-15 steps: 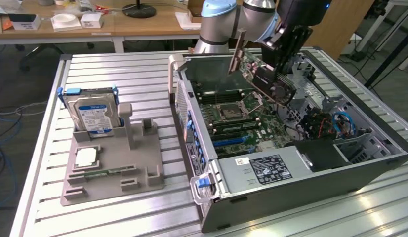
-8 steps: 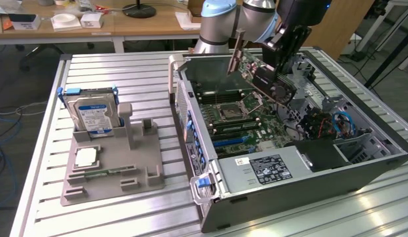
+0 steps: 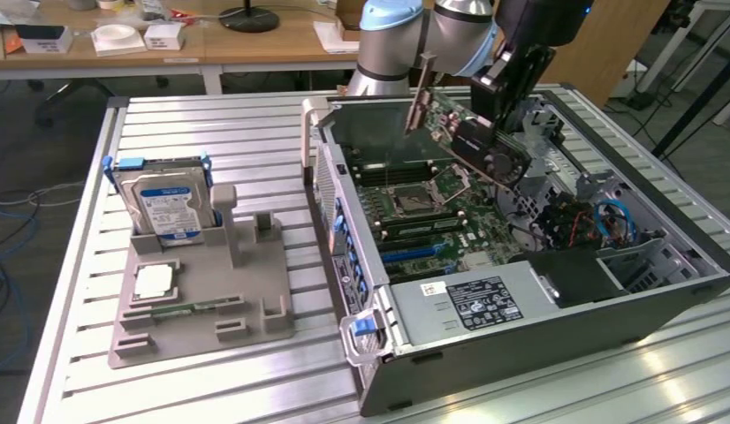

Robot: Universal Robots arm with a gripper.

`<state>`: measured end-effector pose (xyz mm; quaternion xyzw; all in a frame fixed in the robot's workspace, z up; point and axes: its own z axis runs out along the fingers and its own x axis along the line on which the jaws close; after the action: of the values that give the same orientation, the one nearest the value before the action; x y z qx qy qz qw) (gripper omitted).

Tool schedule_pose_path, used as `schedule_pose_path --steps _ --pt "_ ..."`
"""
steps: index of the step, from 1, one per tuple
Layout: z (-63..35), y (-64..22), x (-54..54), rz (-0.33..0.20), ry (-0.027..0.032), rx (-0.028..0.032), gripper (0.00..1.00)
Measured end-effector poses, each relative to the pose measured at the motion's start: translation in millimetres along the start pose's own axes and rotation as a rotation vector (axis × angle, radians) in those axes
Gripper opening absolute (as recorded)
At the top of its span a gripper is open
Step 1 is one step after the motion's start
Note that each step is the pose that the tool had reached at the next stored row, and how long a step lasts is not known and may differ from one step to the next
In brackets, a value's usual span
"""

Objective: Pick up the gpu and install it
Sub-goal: 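Insert the gpu into the slot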

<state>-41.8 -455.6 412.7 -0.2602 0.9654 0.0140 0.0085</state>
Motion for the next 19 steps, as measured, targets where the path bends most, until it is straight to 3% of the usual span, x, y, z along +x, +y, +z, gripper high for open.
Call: schedule_pose_path --steps 19 --pt "0.0 0.0 0.0 -0.127 0.0029 -0.0030 0.26"
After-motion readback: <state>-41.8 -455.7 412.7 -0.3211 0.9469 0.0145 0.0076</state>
